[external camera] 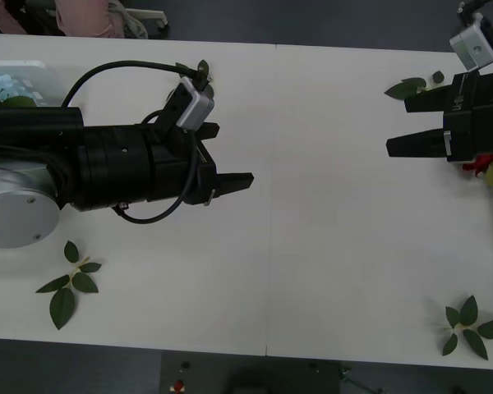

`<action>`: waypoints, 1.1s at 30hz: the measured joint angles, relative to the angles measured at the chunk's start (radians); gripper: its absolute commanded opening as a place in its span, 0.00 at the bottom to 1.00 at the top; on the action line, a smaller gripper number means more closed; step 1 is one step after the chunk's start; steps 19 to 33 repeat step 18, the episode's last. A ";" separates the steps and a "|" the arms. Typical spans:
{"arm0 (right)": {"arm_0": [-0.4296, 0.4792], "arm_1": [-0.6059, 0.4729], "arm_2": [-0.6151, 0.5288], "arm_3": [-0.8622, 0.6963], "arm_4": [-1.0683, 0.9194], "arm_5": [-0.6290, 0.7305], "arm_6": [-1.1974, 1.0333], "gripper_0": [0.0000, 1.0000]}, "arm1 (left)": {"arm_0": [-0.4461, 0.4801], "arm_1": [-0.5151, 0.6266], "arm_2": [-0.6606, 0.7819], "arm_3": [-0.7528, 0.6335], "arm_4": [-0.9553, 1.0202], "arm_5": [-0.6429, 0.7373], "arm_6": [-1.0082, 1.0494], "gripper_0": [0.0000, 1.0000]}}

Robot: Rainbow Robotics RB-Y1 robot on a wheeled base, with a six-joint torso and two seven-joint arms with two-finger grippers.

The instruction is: Put the red flowers into the right box and the blue flowers into the left box

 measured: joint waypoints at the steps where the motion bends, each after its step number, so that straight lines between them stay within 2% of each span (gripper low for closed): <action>1: 0.002 0.000 0.000 0.002 0.000 0.018 0.000 1.00 | 0.000 0.000 0.000 0.000 0.000 0.000 0.000 1.00; 9: -0.021 0.000 0.023 0.020 -0.053 0.110 0.000 1.00 | 0.000 0.000 0.000 0.000 0.000 0.000 0.000 1.00; 33: -0.021 0.000 0.023 0.020 -0.053 0.109 0.001 1.00 | 0.000 0.000 0.000 0.000 0.000 0.000 0.000 1.00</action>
